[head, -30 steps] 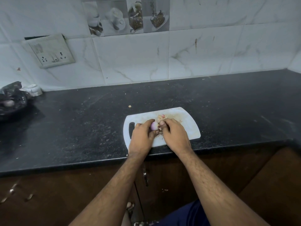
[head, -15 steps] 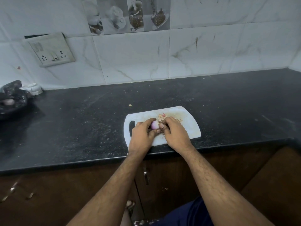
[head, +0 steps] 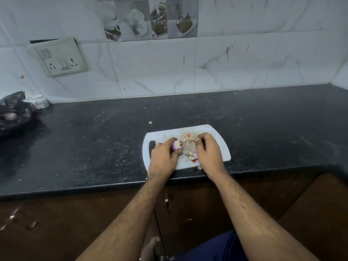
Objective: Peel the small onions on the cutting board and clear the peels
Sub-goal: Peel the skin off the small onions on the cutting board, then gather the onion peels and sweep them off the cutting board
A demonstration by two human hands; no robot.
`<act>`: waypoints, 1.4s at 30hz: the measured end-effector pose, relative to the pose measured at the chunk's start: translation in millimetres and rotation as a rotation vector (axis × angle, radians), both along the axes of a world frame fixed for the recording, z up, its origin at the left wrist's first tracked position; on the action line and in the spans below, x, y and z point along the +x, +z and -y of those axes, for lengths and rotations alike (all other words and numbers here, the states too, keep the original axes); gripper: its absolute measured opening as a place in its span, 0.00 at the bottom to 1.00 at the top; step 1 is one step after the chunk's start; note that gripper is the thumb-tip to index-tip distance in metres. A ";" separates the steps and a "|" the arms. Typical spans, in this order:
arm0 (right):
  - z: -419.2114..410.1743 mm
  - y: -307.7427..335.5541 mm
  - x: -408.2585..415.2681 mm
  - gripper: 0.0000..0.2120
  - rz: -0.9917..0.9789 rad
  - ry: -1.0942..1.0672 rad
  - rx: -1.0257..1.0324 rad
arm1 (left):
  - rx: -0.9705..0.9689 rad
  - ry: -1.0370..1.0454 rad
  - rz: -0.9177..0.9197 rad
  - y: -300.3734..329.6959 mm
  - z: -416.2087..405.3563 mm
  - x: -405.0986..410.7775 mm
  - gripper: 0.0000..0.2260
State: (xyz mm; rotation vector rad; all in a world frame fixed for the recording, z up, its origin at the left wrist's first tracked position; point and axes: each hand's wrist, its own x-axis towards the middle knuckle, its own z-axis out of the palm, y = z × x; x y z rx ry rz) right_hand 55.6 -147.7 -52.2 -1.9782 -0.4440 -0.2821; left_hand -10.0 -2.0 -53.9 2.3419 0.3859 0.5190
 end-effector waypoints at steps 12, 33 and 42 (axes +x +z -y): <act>-6.5 -5.5 -3.2 0.08 0.019 -0.069 -0.075 | -0.189 0.045 0.165 -1.7 -1.4 1.8 0.15; -6.7 -9.3 1.8 0.08 0.087 0.000 -0.177 | -0.222 0.104 0.208 -4.6 -7.9 5.5 0.14; -0.3 -9.7 -10.3 0.08 0.162 0.157 -0.308 | -0.658 0.147 0.304 1.8 -12.1 -7.4 0.16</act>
